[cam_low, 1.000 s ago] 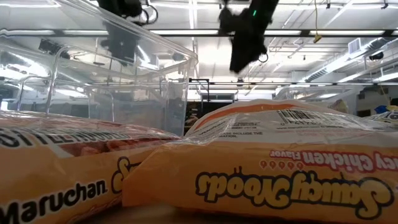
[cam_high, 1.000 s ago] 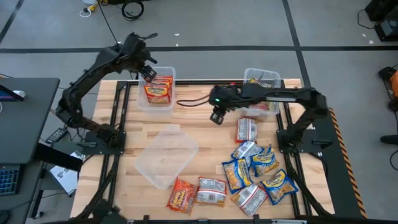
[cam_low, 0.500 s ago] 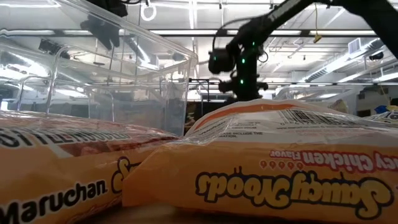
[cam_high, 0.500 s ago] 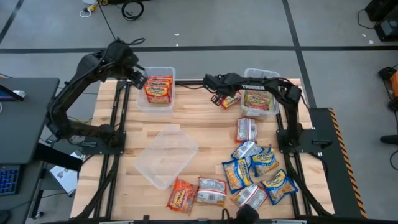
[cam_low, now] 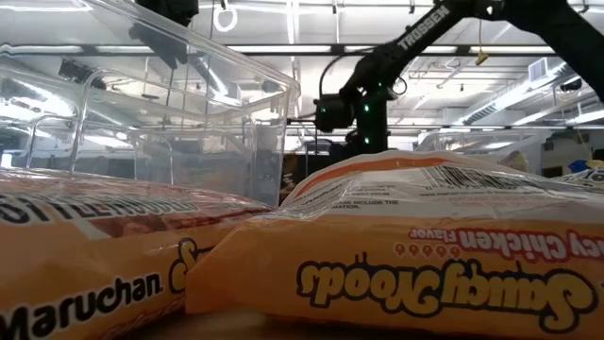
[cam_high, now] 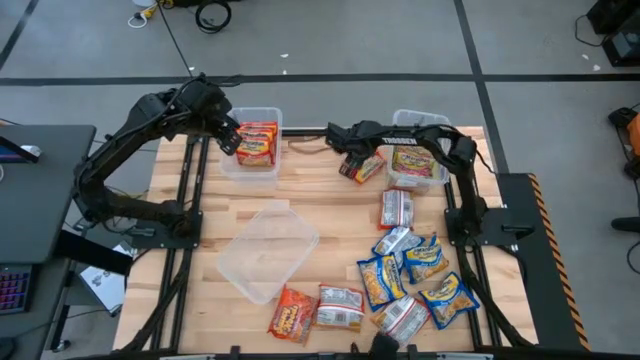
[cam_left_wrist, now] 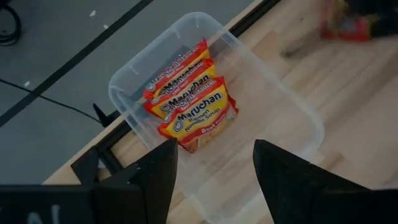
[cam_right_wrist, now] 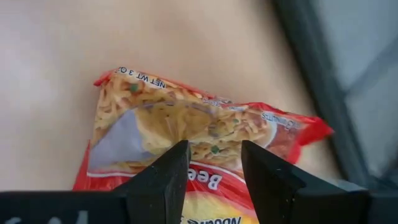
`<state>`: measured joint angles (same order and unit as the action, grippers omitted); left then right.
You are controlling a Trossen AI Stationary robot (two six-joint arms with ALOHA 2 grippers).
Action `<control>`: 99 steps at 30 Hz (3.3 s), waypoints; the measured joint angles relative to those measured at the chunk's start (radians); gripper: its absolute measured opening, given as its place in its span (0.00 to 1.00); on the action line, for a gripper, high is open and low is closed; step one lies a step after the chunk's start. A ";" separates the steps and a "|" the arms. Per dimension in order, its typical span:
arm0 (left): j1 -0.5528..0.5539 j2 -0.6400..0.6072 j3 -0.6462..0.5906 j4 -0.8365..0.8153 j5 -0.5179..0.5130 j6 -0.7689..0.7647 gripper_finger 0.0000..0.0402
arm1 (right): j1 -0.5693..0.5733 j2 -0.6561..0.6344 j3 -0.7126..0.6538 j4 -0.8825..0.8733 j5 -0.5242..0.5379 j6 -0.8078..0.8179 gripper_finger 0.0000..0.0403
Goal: Sort Maruchan noodles
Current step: Put the orange noodle pack into the top left transparent bin
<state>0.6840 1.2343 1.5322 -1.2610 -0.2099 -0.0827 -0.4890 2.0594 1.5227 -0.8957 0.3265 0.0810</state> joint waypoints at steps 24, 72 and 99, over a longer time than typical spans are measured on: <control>-0.037 -0.001 0.000 -0.002 0.009 0.068 0.53 | 0.396 -0.152 -0.086 -0.227 -0.112 -0.341 0.38; -0.060 -0.027 0.000 -0.079 0.084 0.273 0.53 | 0.338 -0.132 -0.231 0.554 -0.187 -0.780 0.45; -0.187 -0.067 0.000 0.043 0.163 0.190 0.53 | 0.291 -0.133 -0.481 0.945 -0.099 -0.533 0.05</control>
<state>0.4970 1.1674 1.5326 -1.2184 -0.0467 0.1078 -0.1979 1.9268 1.0414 0.0495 0.2277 -0.4515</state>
